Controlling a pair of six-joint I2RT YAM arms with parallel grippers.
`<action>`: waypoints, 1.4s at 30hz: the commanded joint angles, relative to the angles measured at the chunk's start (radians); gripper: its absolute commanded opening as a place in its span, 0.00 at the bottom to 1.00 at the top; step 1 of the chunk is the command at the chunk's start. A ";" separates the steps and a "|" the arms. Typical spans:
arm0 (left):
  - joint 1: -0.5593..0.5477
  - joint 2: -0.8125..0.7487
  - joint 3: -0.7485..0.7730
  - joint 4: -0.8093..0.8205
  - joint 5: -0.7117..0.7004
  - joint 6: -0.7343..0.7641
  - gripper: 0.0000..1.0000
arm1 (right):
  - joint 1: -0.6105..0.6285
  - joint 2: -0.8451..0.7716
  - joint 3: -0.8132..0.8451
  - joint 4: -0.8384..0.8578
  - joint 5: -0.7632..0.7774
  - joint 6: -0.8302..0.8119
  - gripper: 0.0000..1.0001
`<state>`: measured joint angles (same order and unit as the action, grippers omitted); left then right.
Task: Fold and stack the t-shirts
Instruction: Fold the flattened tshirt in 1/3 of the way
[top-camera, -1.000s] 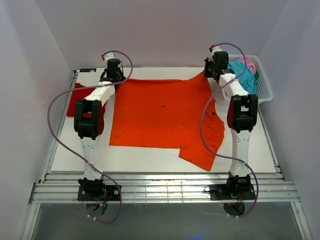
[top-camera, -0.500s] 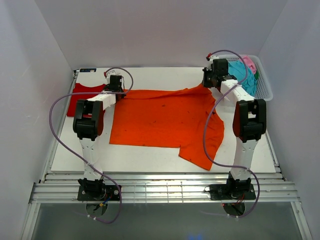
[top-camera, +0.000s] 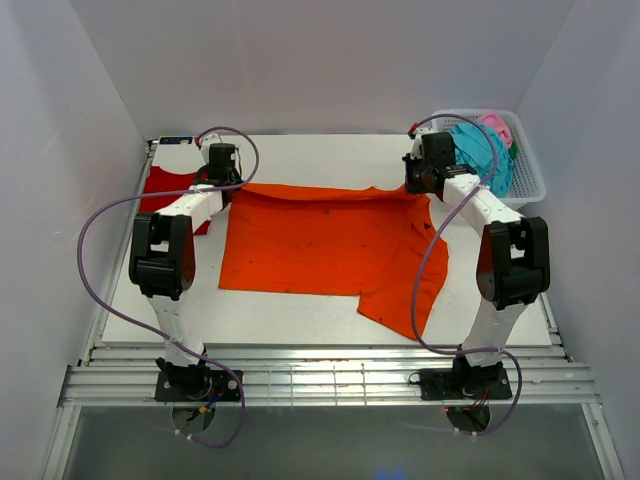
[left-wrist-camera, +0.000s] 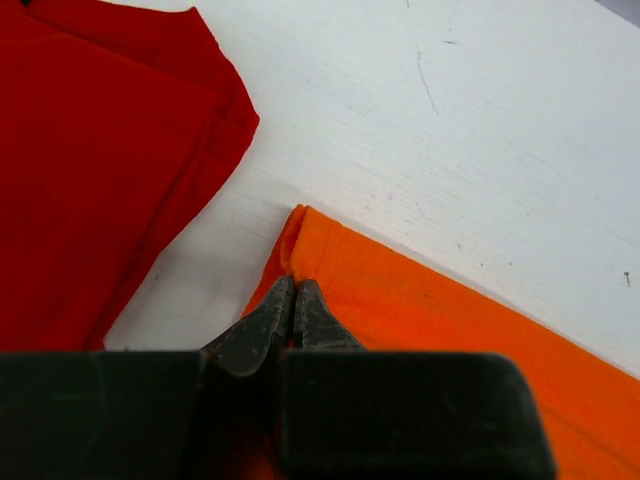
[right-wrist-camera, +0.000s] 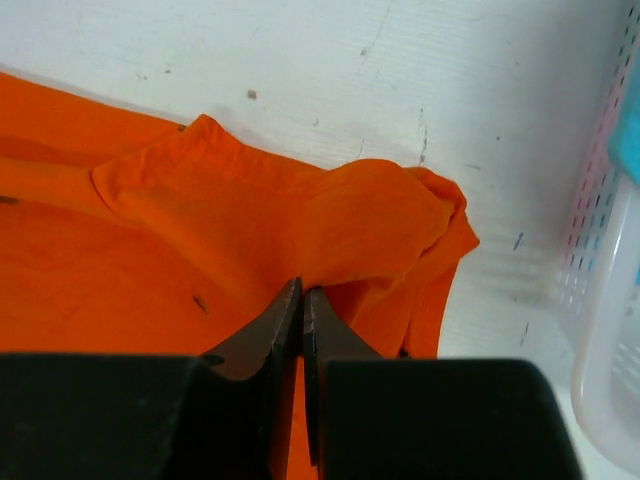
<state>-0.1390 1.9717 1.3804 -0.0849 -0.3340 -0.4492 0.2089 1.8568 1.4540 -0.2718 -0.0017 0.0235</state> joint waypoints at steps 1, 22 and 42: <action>0.006 -0.068 -0.032 -0.010 -0.025 -0.011 0.00 | 0.020 -0.071 -0.052 -0.023 0.052 -0.007 0.08; 0.006 -0.088 -0.149 -0.049 -0.039 -0.054 0.00 | 0.101 -0.047 -0.165 -0.170 0.209 0.035 0.08; 0.007 -0.083 -0.136 -0.070 -0.066 -0.049 0.00 | 0.130 0.031 -0.147 -0.213 0.321 0.073 0.08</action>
<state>-0.1394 1.9511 1.2221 -0.1417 -0.3656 -0.4988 0.3382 1.8820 1.2938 -0.4725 0.2790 0.0799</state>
